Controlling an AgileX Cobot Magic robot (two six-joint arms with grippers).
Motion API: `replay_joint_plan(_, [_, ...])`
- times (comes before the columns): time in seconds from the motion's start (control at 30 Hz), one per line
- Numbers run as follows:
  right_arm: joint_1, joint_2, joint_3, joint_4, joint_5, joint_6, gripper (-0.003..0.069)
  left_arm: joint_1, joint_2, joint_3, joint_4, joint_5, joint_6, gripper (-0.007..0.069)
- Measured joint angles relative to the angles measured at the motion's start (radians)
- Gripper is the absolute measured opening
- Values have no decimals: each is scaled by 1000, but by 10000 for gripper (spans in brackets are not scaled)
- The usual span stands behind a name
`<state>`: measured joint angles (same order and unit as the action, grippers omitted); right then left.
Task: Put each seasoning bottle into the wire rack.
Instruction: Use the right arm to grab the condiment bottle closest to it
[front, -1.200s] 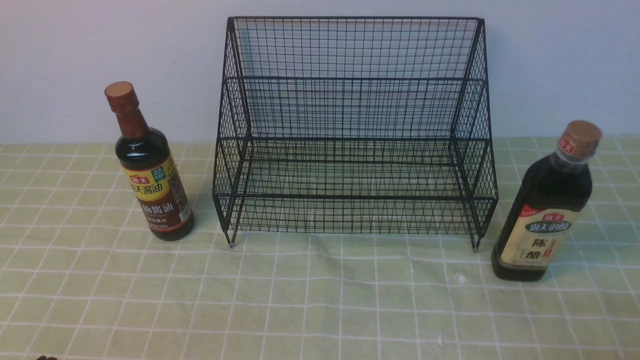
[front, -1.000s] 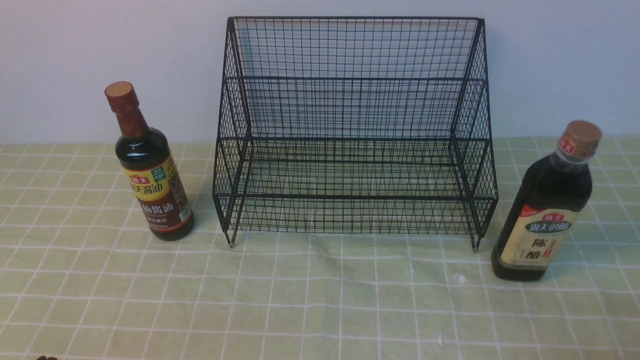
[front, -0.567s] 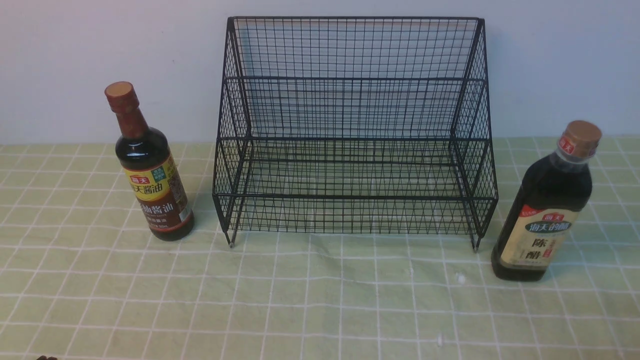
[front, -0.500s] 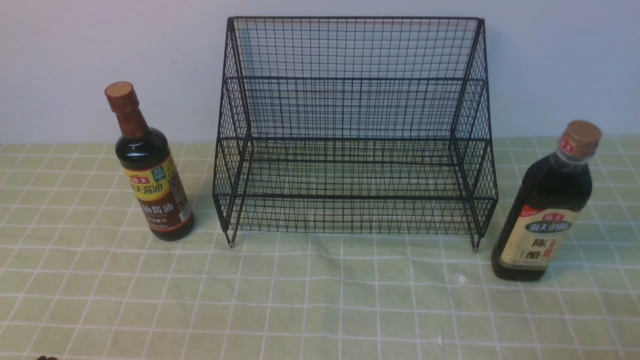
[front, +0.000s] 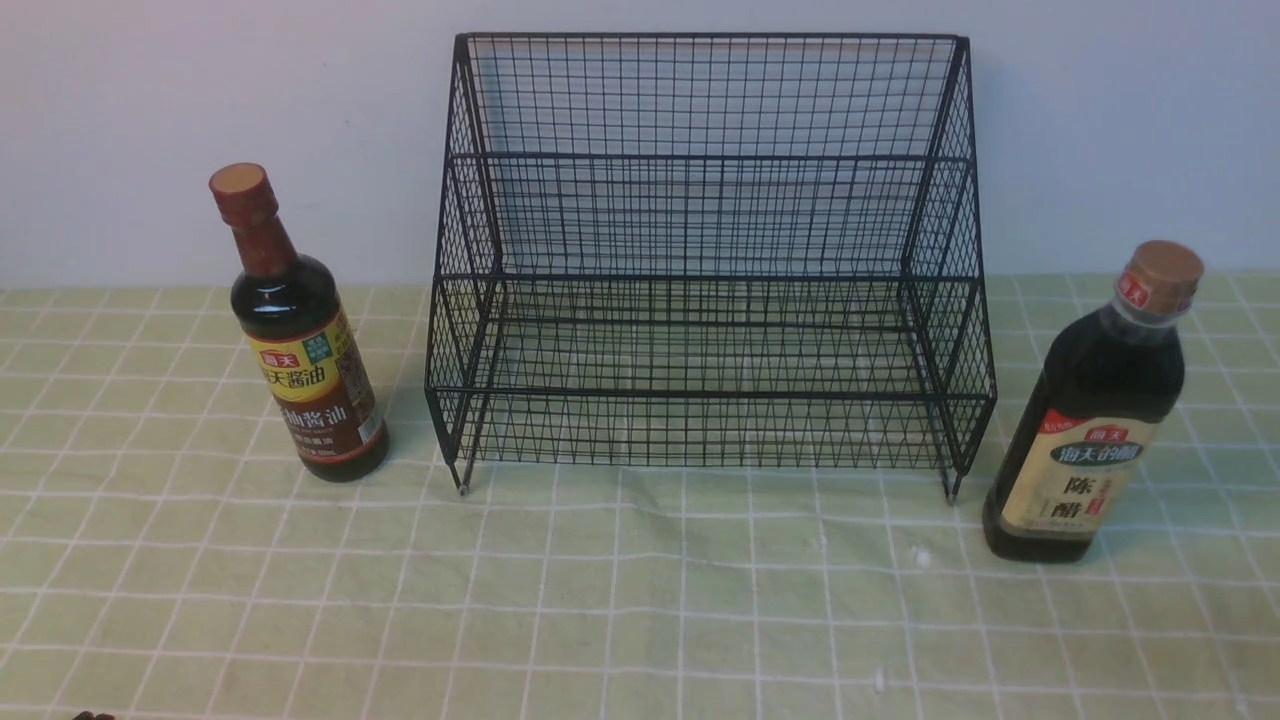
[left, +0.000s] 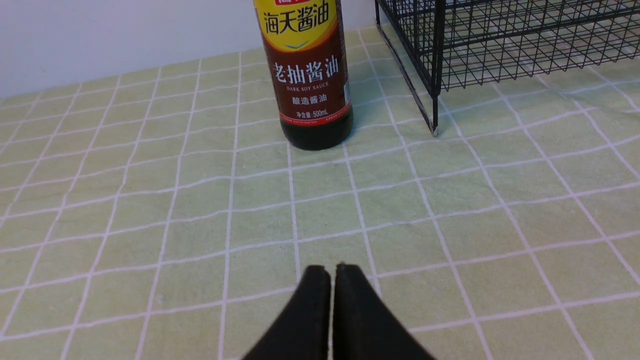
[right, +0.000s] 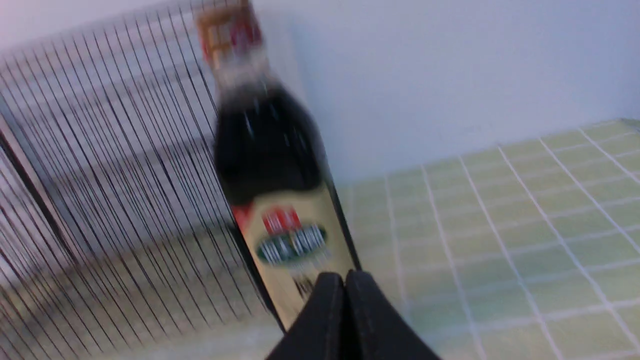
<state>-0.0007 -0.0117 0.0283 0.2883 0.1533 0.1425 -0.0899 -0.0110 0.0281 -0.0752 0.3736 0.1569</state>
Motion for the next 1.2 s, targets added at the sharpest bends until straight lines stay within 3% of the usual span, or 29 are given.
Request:
replay_joint_plan(0.2, [0,0,0,261,-169,66,-15,0,0,0,0,0,0,-6])
replay_joint_plan(0.47, [1,0,-8,305,-271,77,-15,0,0,0,0,0,0,-6])
replay_joint_plan(0.67, [1,87,-276,187,67,15,-15,0,0,0,0,0,0,-6])
replay_joint_plan(0.77, [1,273,-487,88,315,-101,-15,0,0,0,0,0,0,-6])
replay_joint_plan(0.87, [1,414,-604,51,437,-202,-9,0,0,0,0,0,0,-6])
replay_joint_plan(1.03, [1,671,-785,62,513,-383,69,0,0,0,0,0,0,-6])
replay_joint_plan(1.2, [1,895,-915,182,504,-527,293,0,0,0,0,0,0,-6])
